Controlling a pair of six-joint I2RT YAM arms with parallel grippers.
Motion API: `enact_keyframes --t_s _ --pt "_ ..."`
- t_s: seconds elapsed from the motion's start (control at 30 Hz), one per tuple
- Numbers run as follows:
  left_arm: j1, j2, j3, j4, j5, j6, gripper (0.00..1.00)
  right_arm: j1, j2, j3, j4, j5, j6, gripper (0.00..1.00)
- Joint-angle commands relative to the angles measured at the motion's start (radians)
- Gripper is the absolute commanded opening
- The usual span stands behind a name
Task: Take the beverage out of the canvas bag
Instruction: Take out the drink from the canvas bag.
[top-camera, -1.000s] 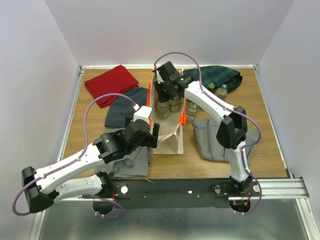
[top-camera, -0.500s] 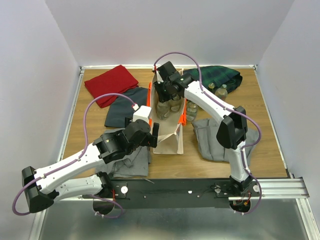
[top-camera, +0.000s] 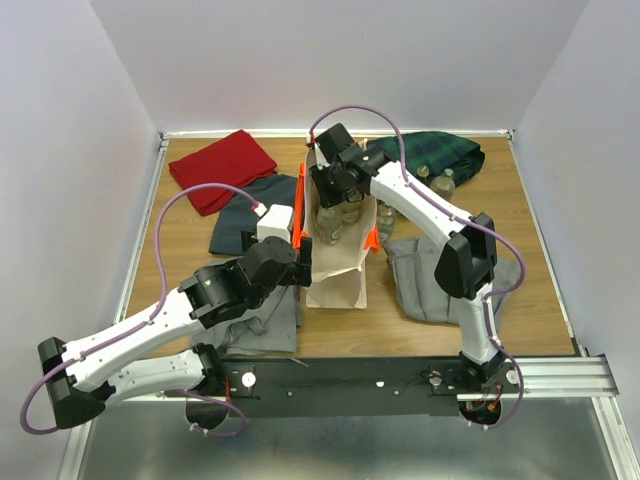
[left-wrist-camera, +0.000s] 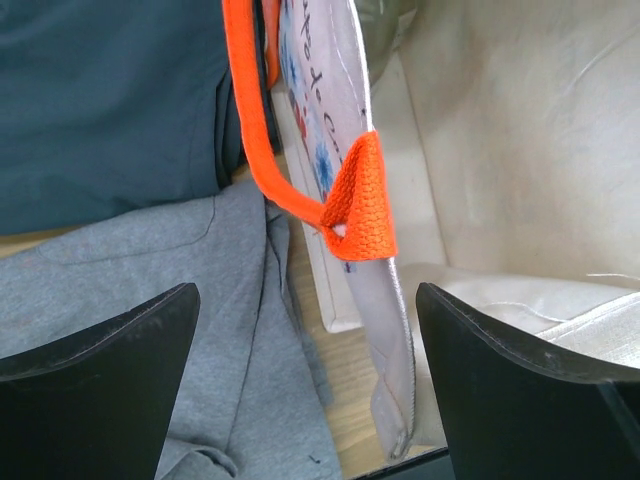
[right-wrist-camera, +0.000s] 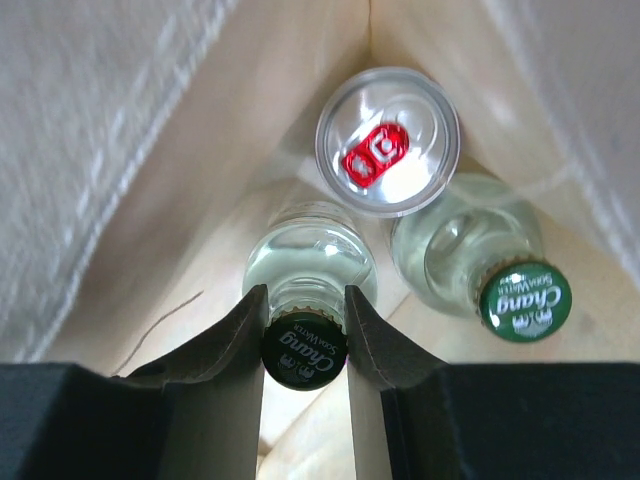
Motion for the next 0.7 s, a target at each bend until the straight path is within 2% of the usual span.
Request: enact_keyframes --t_s 0.0,0.67 --pt "-0.003 -0.037 0.032 0.053 -0.056 0.007 0.99 0.012 -0.079 0.000 -0.023 -0.010 0.018 0.01" --pt "-0.003 -0.039 -0.011 0.057 -0.007 0.005 0.99 0.032 -0.180 0.145 -0.091 0.022 0.025 0.01"
